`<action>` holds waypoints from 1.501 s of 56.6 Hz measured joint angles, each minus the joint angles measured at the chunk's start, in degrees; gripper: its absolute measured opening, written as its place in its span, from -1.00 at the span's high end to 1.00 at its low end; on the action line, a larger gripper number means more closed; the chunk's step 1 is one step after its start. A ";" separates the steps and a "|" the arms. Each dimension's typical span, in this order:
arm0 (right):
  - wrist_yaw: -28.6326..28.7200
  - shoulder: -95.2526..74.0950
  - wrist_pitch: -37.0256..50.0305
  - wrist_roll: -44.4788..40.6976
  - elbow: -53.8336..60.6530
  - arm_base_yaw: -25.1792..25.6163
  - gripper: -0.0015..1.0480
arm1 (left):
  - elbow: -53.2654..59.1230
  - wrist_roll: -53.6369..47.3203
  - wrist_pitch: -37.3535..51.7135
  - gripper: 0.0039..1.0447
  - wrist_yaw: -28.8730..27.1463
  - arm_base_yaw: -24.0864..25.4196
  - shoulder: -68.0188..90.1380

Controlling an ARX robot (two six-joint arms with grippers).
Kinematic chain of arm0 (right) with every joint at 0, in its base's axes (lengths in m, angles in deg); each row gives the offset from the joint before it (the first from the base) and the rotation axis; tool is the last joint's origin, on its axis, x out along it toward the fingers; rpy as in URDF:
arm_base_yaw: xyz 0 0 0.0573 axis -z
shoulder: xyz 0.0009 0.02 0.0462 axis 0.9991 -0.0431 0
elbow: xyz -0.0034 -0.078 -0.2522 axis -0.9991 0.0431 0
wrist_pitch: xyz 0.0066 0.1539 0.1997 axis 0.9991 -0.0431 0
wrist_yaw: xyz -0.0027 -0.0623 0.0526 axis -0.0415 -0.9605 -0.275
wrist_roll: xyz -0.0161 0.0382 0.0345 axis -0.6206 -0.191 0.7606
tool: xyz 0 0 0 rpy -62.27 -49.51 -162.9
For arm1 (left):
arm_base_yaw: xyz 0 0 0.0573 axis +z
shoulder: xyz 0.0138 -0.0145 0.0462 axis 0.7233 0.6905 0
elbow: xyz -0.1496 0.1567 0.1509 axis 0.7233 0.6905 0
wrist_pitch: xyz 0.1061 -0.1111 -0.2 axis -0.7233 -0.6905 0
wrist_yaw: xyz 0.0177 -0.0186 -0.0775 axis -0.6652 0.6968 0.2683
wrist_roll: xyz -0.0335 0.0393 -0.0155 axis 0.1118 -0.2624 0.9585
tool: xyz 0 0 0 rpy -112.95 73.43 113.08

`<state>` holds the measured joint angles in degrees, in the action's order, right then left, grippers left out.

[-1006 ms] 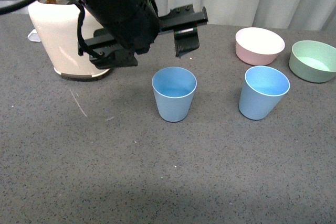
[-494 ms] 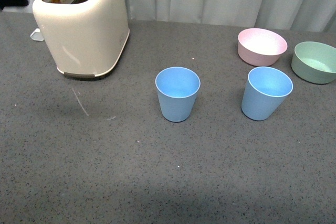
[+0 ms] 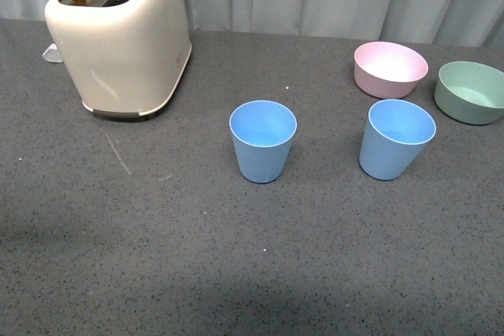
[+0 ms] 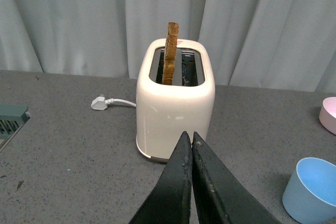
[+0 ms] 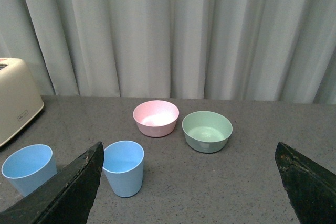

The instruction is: Stack blue cups with both arms

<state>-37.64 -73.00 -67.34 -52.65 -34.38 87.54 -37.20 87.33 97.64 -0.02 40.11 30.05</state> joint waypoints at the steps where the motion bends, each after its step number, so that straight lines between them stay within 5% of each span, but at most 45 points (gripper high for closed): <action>1: 0.00 0.00 0.00 0.00 -0.02 0.00 -0.81 | 0.50 0.00 -0.92 0.93 0.17 0.26 -1.33; 18: 0.00 0.00 0.00 -0.02 0.00 0.00 -0.81 | 3.89 -0.04 -11.19 0.93 5.42 6.01 -15.23; 51: 0.00 0.00 0.00 0.00 -0.02 0.00 -0.81 | 4.74 -0.04 -34.36 0.93 5.77 6.05 -40.98; 85: 0.00 0.00 0.00 0.00 -0.02 0.00 -0.81 | 4.74 -0.04 -46.69 0.93 5.77 6.05 -53.59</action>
<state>-37.64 -73.00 -67.34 -52.65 -34.40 87.54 -32.45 87.28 50.95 5.75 46.16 -23.55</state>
